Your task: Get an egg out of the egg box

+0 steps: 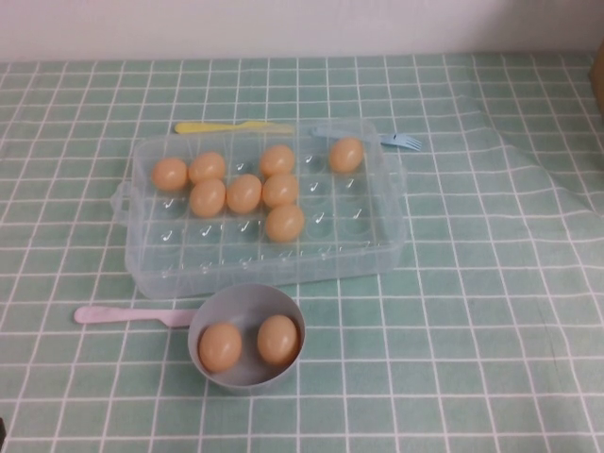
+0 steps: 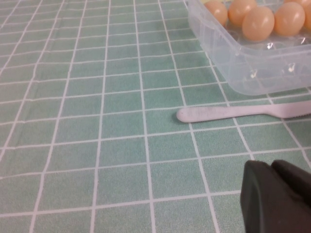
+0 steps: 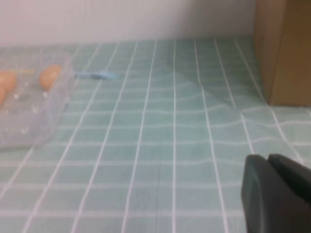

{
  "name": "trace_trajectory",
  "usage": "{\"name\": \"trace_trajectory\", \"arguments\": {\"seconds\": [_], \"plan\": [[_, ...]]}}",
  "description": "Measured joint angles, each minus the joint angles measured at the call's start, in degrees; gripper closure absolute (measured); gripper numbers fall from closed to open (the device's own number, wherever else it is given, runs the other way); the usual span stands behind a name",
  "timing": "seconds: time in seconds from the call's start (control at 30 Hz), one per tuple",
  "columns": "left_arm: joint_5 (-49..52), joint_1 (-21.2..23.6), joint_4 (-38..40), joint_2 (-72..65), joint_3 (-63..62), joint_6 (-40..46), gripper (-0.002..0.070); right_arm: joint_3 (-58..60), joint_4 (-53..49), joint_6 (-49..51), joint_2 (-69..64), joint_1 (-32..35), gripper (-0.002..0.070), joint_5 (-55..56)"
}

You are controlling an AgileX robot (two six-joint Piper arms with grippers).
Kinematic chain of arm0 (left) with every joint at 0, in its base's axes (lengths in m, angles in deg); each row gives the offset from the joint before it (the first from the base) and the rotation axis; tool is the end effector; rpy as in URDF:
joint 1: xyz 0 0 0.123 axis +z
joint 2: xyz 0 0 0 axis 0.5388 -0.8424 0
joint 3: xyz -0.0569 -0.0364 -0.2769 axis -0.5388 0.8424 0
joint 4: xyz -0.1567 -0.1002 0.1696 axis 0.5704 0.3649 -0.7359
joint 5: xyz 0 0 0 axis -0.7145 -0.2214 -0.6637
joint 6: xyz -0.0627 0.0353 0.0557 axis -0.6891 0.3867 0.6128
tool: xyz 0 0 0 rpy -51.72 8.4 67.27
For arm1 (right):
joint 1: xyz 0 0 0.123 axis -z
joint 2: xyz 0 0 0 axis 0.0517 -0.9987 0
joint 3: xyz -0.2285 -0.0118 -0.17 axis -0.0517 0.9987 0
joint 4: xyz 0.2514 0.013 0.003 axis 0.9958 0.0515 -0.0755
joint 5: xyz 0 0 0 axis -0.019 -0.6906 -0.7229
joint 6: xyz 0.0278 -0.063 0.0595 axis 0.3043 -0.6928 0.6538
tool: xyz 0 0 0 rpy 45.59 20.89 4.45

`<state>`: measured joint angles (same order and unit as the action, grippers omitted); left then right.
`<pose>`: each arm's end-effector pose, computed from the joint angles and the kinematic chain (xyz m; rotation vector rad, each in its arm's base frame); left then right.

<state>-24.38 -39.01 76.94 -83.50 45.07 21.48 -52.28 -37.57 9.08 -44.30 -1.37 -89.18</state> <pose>0.0526 -0.0049 0.1719 0.1098 1.8630 -0.0587 0.0561 0.0072 0.1863 0.0140 1.7129 0.1719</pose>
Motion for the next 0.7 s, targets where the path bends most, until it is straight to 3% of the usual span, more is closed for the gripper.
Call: {"name": "trace_trajectory", "arguments": {"seconds": [0.23, 0.7], "plan": [[0.0, 0.0, 0.0, 0.0, 0.0, 0.0, 0.0679, 0.0, 0.0, -0.84, 0.32, 0.58, 0.0692, -9.86], [0.0, 0.0, 0.0, 0.0, 0.0, 0.0, 0.068, 0.0, -0.09, -0.94, 0.32, 0.58, 0.0692, -10.26]]}}
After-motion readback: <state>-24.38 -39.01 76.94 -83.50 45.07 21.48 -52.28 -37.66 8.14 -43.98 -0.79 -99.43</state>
